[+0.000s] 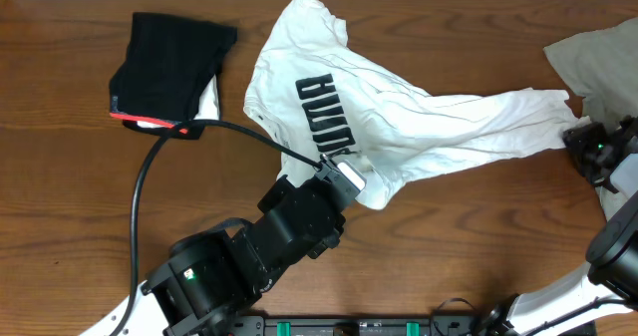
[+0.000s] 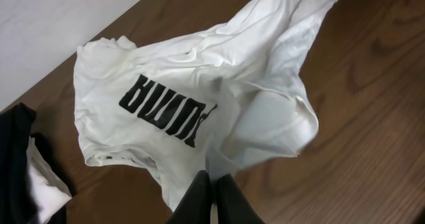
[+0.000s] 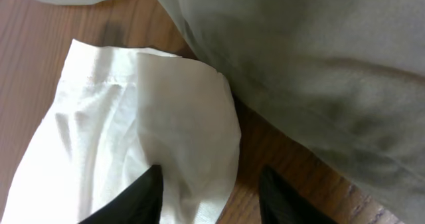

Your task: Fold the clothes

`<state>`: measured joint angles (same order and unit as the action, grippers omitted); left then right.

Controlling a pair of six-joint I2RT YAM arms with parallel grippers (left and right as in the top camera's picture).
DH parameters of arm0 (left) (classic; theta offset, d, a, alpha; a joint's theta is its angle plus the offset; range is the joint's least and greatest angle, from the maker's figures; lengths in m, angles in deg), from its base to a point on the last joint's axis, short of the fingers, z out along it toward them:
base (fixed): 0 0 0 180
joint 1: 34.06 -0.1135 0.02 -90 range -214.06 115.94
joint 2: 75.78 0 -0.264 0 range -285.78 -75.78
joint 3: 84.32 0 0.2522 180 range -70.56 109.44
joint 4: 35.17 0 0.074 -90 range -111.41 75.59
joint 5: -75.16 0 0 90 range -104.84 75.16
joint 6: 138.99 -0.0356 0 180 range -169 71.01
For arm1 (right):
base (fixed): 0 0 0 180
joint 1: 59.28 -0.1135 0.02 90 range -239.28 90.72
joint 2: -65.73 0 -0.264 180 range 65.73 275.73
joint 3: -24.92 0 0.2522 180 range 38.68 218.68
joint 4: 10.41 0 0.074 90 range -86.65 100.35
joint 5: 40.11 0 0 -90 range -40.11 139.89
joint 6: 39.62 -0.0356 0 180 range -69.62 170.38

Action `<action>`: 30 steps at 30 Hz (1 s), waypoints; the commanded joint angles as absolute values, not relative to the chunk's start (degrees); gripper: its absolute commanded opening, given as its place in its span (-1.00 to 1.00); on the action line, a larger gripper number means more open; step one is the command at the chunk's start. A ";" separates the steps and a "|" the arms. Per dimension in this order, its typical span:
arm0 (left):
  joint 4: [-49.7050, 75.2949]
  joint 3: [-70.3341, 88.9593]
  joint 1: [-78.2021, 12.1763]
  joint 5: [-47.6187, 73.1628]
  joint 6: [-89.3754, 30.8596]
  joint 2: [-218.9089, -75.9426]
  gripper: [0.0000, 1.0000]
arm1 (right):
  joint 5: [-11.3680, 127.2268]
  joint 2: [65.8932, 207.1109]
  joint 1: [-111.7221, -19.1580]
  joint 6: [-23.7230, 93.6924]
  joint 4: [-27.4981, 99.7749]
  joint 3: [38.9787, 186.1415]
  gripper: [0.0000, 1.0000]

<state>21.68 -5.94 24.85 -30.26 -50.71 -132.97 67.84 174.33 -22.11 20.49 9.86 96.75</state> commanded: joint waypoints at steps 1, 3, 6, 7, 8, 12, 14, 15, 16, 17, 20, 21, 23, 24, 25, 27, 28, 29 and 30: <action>21.61 -4.79 24.55 -31.05 -50.45 -132.25 -0.87 | 67.91 174.37 -22.06 20.58 9.48 96.79 -0.10; 21.61 -4.79 24.55 -31.05 -50.47 -132.25 -0.86 | 67.93 174.52 -22.06 20.19 9.09 96.79 -0.24; 21.64 -4.79 24.55 -31.05 -50.47 -132.25 -0.87 | 67.89 174.59 -22.06 20.25 8.65 96.79 -0.33; 21.64 -4.79 24.55 -31.05 -50.47 -132.25 -0.87 | 67.91 174.61 -22.06 20.25 8.46 96.79 -0.35; 21.64 -4.79 24.55 -31.05 -50.47 -132.25 -0.86 | 67.91 174.61 -22.06 20.25 8.28 96.79 -0.44; 21.64 -4.79 24.55 -31.05 -50.47 -132.25 -0.87 | 67.93 174.59 -22.06 21.15 7.56 96.79 -0.97; 21.64 -4.79 24.55 -31.05 -50.47 -132.25 -0.87 | 67.93 174.59 -22.06 22.22 7.23 96.79 -0.97; 21.61 -4.79 24.55 -31.05 -50.47 -132.25 -0.86 | 67.99 174.59 -22.06 22.72 7.19 96.79 -0.98; 21.61 -4.79 24.55 -31.05 -50.47 -132.25 -0.86 | 68.15 174.59 -22.06 23.44 7.17 96.79 -0.97; 21.61 -4.79 24.55 -31.05 -50.47 -132.25 -0.87 | 68.19 174.52 -22.06 24.17 7.19 96.79 -0.98; 21.61 -4.79 24.55 -31.05 -50.47 -132.25 -0.87 | 70.01 173.95 -22.04 24.97 7.19 96.79 -0.98; 21.61 -4.79 24.55 -31.07 -50.47 -132.25 -0.88 | 71.67 173.49 -22.04 24.95 6.99 96.81 -0.98; 21.59 -4.79 24.55 -31.07 -50.47 -132.25 -0.88 | 74.81 172.10 -22.06 24.95 6.58 96.83 -0.97; 21.57 -4.79 24.55 -31.07 -50.47 -132.25 -0.88 | 75.64 171.29 -22.06 24.95 6.56 96.86 -0.98; 21.50 -4.79 24.55 -31.20 -50.47 -132.25 -0.88 | 75.88 170.13 -22.06 24.95 6.64 96.86 -0.98; 21.37 -4.79 24.55 -32.23 -50.45 -132.25 -0.88 | 75.75 167.55 -22.06 25.28 7.65 96.86 -0.98; 21.37 -4.79 24.55 -32.65 -50.45 -132.22 -0.88 | 75.36 166.13 -22.06 25.65 8.46 96.86 -0.98; 21.33 -4.79 24.55 -33.30 -50.43 -132.25 -0.88 | 74.73 164.56 -22.06 25.63 9.57 96.86 -0.97; 21.18 -4.79 24.55 -33.91 -50.43 -132.22 -0.88 | 74.05 163.20 -22.09 25.63 10.69 96.86 -0.98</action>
